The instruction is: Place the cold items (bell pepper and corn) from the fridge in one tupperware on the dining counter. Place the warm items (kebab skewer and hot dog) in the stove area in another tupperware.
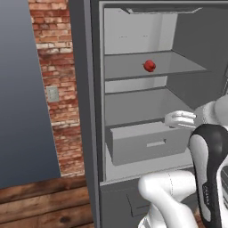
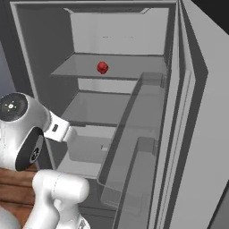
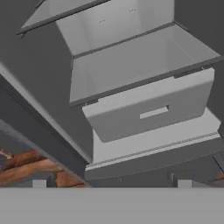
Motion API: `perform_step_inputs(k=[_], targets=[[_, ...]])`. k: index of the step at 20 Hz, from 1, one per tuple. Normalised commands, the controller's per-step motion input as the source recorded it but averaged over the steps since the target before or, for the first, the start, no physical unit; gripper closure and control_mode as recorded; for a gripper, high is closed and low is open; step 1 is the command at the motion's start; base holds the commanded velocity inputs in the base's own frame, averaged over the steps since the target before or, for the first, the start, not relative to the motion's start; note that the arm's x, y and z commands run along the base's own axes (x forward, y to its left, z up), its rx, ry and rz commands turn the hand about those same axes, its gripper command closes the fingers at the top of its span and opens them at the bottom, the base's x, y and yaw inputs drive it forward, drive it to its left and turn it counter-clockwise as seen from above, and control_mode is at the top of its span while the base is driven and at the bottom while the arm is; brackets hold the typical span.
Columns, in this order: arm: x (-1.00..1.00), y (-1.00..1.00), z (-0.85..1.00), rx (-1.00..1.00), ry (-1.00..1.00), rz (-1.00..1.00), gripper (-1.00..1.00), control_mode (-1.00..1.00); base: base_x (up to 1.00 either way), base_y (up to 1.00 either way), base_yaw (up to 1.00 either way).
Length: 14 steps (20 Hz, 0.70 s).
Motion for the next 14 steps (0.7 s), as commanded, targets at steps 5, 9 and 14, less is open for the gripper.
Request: perform_step_inputs(k=[5,9,14], targets=[[0.54,0.00,0.58,0.00,-0.27,0.02,-1.00,-1.00,0.00,0.00,0.00],[0.80,-0.09,0.63,0.00,0.15,0.00,-1.00,-1.00,0.00,0.00,0.00],[0.58,-0.12,0.33,0.00,0.01,0.00,-1.00,-1.00,0.00,0.00,0.00]])
